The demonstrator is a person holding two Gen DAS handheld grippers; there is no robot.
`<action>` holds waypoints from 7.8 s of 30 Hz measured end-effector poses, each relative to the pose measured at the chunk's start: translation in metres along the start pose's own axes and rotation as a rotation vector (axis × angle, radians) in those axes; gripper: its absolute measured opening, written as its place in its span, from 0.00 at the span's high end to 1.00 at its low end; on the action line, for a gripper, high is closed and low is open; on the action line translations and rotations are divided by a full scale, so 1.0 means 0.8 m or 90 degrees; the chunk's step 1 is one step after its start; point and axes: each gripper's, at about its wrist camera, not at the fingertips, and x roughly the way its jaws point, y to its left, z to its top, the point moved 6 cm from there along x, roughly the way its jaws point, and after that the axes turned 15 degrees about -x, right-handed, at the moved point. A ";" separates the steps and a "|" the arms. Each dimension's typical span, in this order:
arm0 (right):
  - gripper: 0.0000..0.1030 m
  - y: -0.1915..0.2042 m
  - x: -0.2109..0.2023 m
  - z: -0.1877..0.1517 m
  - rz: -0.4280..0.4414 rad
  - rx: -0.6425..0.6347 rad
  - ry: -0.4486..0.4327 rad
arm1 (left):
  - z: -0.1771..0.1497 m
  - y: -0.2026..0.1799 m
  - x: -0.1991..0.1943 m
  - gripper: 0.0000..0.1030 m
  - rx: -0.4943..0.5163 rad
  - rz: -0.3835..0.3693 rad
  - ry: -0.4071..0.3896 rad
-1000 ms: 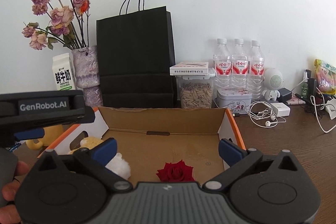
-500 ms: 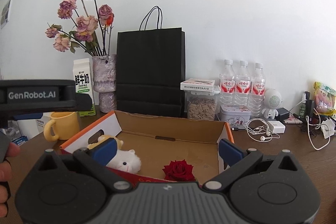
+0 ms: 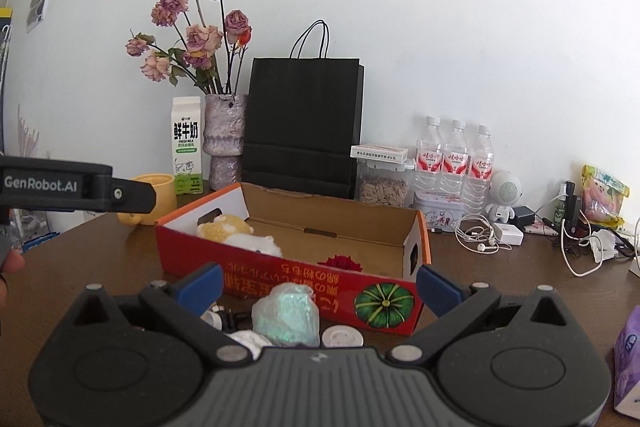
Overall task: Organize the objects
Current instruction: 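Withdraw both grippers from the box toward the table items, then grasp the white bottle cap with the right gripper while the left gripper grasps the USB cable, then carry the cap and cable over the red box and release them inside, then withdraw both grippers from the box back to the table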
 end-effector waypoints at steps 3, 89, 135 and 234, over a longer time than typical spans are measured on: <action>0.00 0.004 -0.018 -0.016 0.011 0.003 0.013 | -0.010 0.009 -0.012 0.00 0.004 0.008 0.008; 0.74 0.022 -0.086 -0.109 0.075 0.073 0.048 | -0.109 0.053 0.034 0.13 0.046 0.091 0.161; 0.74 0.014 -0.045 -0.039 0.070 0.050 -0.026 | -0.024 0.022 -0.002 0.73 -0.012 -0.002 0.041; 0.00 -0.032 -0.035 -0.100 -0.021 0.048 0.096 | -0.051 0.048 0.003 0.00 0.040 0.080 0.058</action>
